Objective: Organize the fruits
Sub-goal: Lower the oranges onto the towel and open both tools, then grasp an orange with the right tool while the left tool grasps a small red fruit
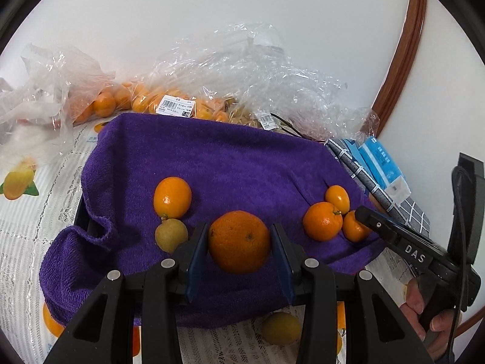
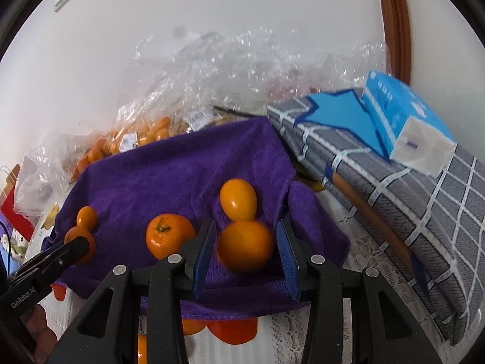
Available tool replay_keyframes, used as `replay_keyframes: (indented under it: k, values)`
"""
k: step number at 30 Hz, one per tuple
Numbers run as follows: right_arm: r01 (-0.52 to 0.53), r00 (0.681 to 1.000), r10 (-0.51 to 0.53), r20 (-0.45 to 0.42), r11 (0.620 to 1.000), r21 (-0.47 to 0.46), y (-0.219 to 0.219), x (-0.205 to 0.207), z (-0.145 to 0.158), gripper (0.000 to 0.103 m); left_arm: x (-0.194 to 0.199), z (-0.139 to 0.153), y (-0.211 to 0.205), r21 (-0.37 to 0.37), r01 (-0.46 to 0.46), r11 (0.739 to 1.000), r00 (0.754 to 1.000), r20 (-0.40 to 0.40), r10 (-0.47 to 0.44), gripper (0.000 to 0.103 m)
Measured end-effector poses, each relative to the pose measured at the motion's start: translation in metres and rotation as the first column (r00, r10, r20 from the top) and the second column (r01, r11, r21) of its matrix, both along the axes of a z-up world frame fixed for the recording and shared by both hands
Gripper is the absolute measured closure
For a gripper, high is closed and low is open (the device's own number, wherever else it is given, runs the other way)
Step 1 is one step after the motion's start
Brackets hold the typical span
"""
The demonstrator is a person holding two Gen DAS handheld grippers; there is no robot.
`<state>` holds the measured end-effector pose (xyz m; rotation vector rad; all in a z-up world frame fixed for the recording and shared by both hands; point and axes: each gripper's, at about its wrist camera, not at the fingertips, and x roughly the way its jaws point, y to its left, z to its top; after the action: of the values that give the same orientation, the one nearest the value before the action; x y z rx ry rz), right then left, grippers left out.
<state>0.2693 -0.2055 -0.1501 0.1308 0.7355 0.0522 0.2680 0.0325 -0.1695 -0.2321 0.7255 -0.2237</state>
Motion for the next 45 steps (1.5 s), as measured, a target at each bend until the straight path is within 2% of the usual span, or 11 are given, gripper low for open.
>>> replay_keyframes:
  k: [3,5,12,15,18,20,24,30,34,36,45]
  values:
    - [-0.016,1.0,0.017,0.021,0.999,-0.038,0.007,-0.004,0.003,0.041,-0.001,0.001,0.001,-0.008,0.008,1.0,1.0,0.009,-0.008,0.06]
    - [-0.023,0.999,0.025,0.03,0.999,-0.047,0.009,-0.005,0.004,0.037,-0.001,0.002,0.001,-0.011,0.009,1.0,1.0,0.016,-0.009,0.056]
    - [-0.025,0.998,0.031,0.057,0.995,-0.096,0.014,-0.012,0.01,0.031,-0.005,0.007,0.005,-0.038,-0.001,0.999,0.999,0.053,0.003,0.053]
    - [-0.017,0.996,0.026,0.082,0.994,-0.111,0.016,-0.019,0.013,0.031,-0.009,0.011,0.009,-0.064,-0.015,0.998,0.996,0.092,0.021,0.053]
    - [-0.017,0.994,0.027,0.11,0.996,-0.087,0.013,-0.029,0.015,0.03,-0.007,0.011,0.013,-0.082,-0.022,0.996,0.995,0.095,0.029,0.054]
    - [-0.017,0.993,0.023,0.115,0.998,-0.052,0.01,-0.035,0.015,0.031,-0.007,0.011,0.015,-0.094,-0.026,0.995,0.995,0.093,0.035,0.062]
    - [0.016,0.991,-0.011,0.134,0.999,-0.039,0.01,-0.051,0.018,0.031,-0.008,0.013,0.018,-0.1,-0.03,0.995,0.994,0.1,0.04,0.066]
    - [-0.105,0.993,0.109,0.048,0.992,-0.07,0.031,-0.079,0.008,0.031,-0.009,0.015,0.026,-0.123,-0.02,0.992,0.995,0.094,0.031,0.068]
    - [-0.174,0.984,0.178,0.025,0.978,-0.116,0.052,-0.094,0.005,0.031,-0.006,0.014,0.035,-0.175,-0.028,0.984,0.997,0.069,0.04,0.068]
    - [-0.177,0.984,0.18,0.009,0.973,-0.151,0.061,-0.095,0.003,0.039,-0.007,0.015,0.038,-0.188,-0.03,0.982,0.997,0.071,0.044,0.068]
    - [-0.207,0.978,0.195,-0.079,0.955,-0.212,0.079,-0.09,-0.01,0.051,-0.012,0.021,0.047,-0.166,-0.063,0.984,0.992,0.096,0.08,0.068]
